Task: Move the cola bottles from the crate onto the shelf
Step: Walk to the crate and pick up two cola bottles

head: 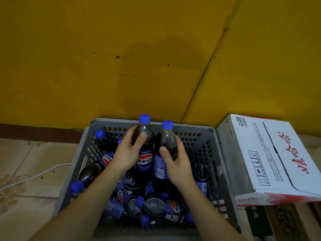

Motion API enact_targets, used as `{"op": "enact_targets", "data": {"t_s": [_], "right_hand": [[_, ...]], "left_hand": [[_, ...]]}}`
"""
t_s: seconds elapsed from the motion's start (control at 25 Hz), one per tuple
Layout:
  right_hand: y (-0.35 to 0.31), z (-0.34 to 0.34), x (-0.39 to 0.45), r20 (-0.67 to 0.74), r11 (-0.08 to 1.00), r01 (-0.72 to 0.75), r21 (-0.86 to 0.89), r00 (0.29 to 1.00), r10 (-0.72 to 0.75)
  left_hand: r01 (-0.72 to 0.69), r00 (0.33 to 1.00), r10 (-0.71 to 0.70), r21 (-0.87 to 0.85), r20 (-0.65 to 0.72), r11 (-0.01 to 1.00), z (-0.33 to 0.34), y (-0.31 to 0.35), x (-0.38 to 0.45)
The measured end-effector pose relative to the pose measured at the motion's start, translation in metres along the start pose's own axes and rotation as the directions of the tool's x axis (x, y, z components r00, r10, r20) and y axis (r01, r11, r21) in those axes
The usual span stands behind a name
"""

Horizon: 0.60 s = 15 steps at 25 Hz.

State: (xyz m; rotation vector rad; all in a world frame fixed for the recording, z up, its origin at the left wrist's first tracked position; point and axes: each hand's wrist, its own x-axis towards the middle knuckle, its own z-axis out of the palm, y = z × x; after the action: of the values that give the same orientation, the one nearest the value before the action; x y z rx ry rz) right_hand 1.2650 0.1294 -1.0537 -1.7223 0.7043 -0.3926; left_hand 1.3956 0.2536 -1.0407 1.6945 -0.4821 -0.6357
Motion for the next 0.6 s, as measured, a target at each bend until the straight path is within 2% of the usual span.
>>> {"op": "enact_targets", "data": {"t_s": [0.28, 0.48, 0.6], "right_hand": [[-0.01, 0.012, 0.0, -0.103, 0.995, -0.06, 0.079, 0.992, 0.068], [-0.025, 0.003, -0.001, -0.11, 0.993, -0.083, 0.086, 0.99, 0.092], [-0.05, -0.006, -0.004, -0.127, 0.99, -0.081, 0.112, 0.987, 0.095]], "left_hand": [[0.137, 0.983, -0.147, -0.093, -0.113, 0.986, 0.022, 0.012, -0.008], [0.266, 0.964, -0.262, -0.164, 0.047, 0.95, 0.018, 0.021, -0.004], [0.269, 0.963, -0.254, -0.23, 0.092, 0.935, 0.012, 0.043, -0.006]]}}
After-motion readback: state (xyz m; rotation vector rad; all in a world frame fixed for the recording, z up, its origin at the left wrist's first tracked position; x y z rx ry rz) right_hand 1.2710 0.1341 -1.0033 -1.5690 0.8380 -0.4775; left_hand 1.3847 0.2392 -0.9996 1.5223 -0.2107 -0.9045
